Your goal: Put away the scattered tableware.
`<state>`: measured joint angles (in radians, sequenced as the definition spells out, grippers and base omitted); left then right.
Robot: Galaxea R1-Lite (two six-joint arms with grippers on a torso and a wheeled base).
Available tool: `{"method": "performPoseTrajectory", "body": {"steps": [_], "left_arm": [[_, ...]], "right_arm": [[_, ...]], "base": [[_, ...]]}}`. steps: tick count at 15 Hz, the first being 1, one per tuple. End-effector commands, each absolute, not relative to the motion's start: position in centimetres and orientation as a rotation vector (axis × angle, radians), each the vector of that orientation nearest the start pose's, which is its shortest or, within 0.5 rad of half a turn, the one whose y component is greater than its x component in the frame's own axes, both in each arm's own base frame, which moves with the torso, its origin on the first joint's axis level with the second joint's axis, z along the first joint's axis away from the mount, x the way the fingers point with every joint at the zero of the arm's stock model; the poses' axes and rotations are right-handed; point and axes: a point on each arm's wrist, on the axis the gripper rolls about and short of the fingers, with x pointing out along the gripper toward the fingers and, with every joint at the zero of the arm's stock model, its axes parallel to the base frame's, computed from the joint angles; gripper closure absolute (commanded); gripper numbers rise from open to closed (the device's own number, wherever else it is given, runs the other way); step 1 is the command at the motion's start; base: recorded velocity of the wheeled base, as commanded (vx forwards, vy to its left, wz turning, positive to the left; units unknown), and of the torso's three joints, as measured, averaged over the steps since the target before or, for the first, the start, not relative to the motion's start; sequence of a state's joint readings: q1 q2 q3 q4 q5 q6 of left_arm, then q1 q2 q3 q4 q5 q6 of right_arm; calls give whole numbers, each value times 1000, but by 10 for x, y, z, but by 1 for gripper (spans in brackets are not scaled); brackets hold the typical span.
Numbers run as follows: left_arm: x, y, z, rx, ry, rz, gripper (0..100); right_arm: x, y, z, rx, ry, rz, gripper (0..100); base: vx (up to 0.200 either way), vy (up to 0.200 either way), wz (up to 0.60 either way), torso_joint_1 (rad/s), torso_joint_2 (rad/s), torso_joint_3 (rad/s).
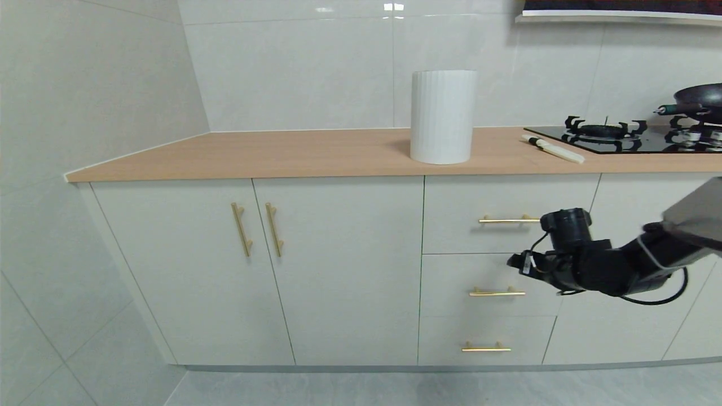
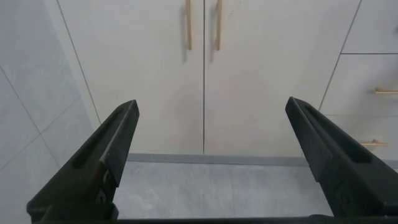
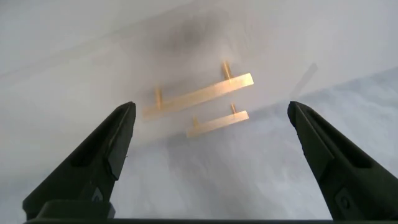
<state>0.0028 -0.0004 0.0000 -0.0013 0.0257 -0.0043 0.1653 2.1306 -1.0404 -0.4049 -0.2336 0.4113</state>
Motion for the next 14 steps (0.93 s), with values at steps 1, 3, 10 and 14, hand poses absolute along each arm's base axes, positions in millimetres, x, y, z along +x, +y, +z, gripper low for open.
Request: {"method": "performPoseTrajectory", "body": {"steps": [1, 3, 10, 14], "left_arm": [[-23, 1, 76, -5, -2, 29, 0], [-23, 1, 76, -5, -2, 29, 0], [-23, 1, 76, -6, -2, 29, 0], [-23, 1, 76, -5, -2, 29, 0]], "right_arm": [[279, 42, 159, 250, 514, -156, 0], [215, 30, 196, 236, 379, -185, 0], [-2, -10, 216, 169, 195, -372, 0], [-50, -14, 195, 165, 133, -370, 0]], "base": [[0, 0, 0, 0, 0, 0], [0, 0, 0, 0, 0, 0], [0, 0, 0, 0, 0, 0], [0, 0, 0, 0, 0, 0]]}}
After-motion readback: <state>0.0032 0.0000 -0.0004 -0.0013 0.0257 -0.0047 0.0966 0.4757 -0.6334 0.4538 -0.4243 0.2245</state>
